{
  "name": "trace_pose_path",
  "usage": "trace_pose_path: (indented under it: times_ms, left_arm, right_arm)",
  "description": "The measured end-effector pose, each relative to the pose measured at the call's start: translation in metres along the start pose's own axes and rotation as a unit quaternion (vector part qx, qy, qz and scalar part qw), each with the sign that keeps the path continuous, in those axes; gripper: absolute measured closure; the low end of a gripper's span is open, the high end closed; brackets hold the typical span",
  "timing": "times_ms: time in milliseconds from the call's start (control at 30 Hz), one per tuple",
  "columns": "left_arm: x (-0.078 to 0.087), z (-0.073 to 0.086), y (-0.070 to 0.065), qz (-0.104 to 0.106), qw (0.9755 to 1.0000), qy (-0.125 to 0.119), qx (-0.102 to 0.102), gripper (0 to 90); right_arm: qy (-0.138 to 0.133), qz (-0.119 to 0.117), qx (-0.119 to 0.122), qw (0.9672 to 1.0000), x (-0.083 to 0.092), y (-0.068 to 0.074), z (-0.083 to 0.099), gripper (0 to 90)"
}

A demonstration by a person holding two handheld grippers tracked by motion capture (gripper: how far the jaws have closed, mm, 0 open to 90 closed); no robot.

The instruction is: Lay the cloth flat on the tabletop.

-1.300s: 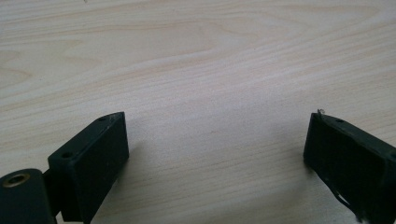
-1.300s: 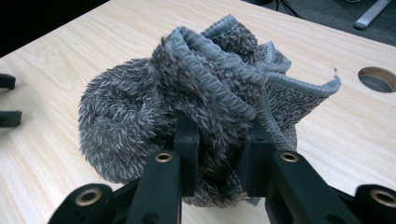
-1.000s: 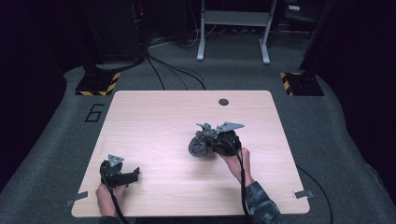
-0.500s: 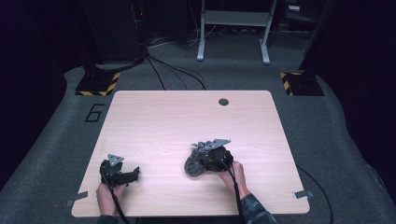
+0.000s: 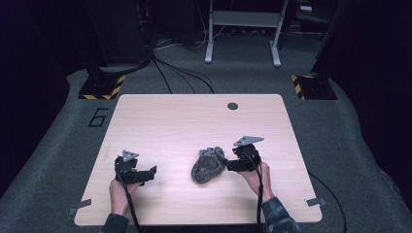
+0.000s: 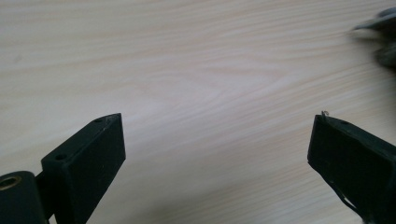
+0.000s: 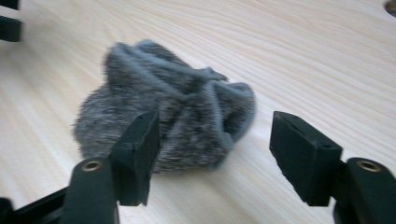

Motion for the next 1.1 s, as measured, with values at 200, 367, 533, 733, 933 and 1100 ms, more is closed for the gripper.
trace_pose_path:
  times_ms: [200, 367, 533, 733, 933, 1100]
  left_arm:
    - [-0.018, -0.024, -0.047, 0.060, 0.9963, 0.014, -0.060, 5.1]
    - [-0.038, -0.035, -0.087, 0.109, 0.9888, 0.019, -0.100, 12.2]
    - [-0.059, -0.042, -0.118, 0.143, 0.9800, 0.026, -0.136, 25.4]
    - [-0.080, -0.040, -0.131, 0.168, 0.9743, 0.045, -0.143, 70.1]
    - [-0.074, -0.037, -0.119, 0.175, 0.9773, 0.026, -0.117, 87.3]
    - [-0.053, -0.038, -0.099, 0.164, 0.9821, 0.004, -0.092, 87.3]
  right_arm:
    - [0.014, 0.008, -0.013, 0.9998, -0.012, -0.012, 0.002, 41.8]
    - [0.022, 0.001, -0.020, 0.9996, -0.020, -0.009, -0.001, 48.5]
    - [0.040, -0.012, 0.003, 0.9991, -0.035, 0.003, -0.002, 57.0]
    - [0.056, -0.027, 0.009, 0.9980, -0.045, 0.009, 0.001, 79.7]
    - [0.046, -0.014, 0.006, 0.9988, -0.037, 0.003, 0.003, 88.4]
    - [0.025, 0.000, -0.007, 0.9997, -0.017, -0.007, 0.003, 88.5]
Point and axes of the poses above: each handheld gripper's, and its own axes: x roughly backward along the jaws, z roughly out of its underside, y roughly to its left, the point moved 6 cm from there along -x, roughly forward along the jaws, and after that the axes turned 13 degrees about z, right-handed, at the moved point
